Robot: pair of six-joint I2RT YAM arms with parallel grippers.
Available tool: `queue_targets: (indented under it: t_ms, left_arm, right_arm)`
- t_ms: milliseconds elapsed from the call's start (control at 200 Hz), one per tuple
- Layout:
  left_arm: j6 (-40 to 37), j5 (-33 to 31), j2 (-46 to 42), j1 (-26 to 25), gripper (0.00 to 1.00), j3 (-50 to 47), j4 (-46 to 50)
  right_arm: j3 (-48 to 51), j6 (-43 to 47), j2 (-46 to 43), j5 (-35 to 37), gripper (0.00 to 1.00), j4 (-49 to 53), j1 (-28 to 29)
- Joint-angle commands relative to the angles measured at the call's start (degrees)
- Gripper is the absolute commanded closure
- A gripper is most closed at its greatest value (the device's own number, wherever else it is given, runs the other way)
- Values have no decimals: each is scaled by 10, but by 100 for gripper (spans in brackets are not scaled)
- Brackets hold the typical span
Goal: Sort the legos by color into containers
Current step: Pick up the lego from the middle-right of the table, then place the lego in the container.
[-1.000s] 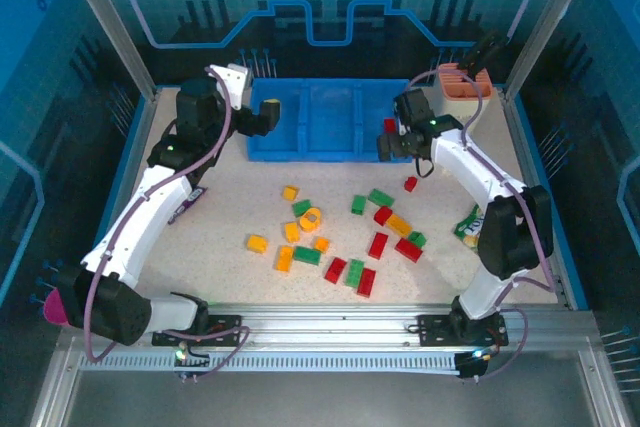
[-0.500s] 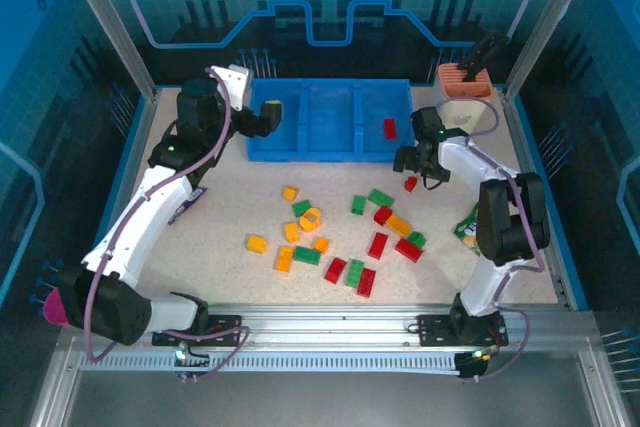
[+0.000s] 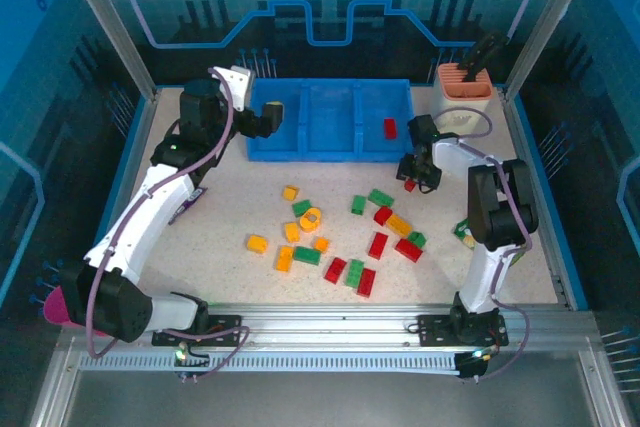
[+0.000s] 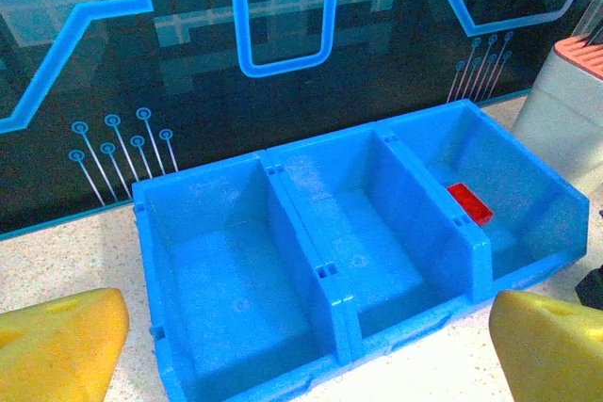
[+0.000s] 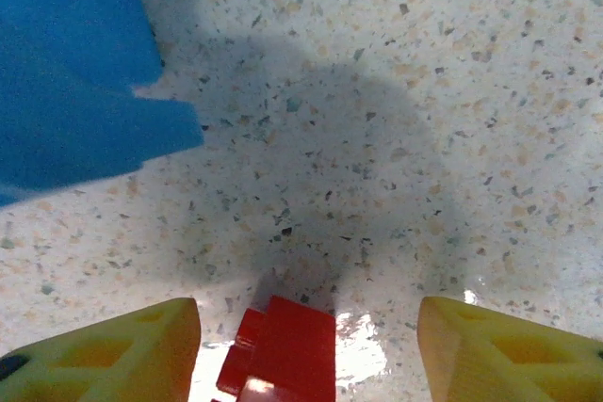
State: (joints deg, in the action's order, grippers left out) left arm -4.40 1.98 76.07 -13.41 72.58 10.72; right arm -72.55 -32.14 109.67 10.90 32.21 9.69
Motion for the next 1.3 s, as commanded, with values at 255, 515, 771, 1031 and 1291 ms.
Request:
queue_targets:
  t_ms: [255,515,771,1031,1291]
  left_arm:
    - [6,3,0,-5,1,-8,-11]
    - [2,-4,-8,-5,1,-11,-16]
    - [2,-3,-9,-5,1,-9,-17]
    - [0,-7,-13,-5,0,0,-4]
    - [-3,-11,-21,-5,1,-10,-9]
  right_arm:
    - [3,7,27,-3,63,-1,1]
    - [-19,83,-38,13,72,68,16]
    - [-135,156,-56,26,72,109,57]
    - [-325,196,85,47,72,97,60]
    - [-476,213,211,42,70,109,54]
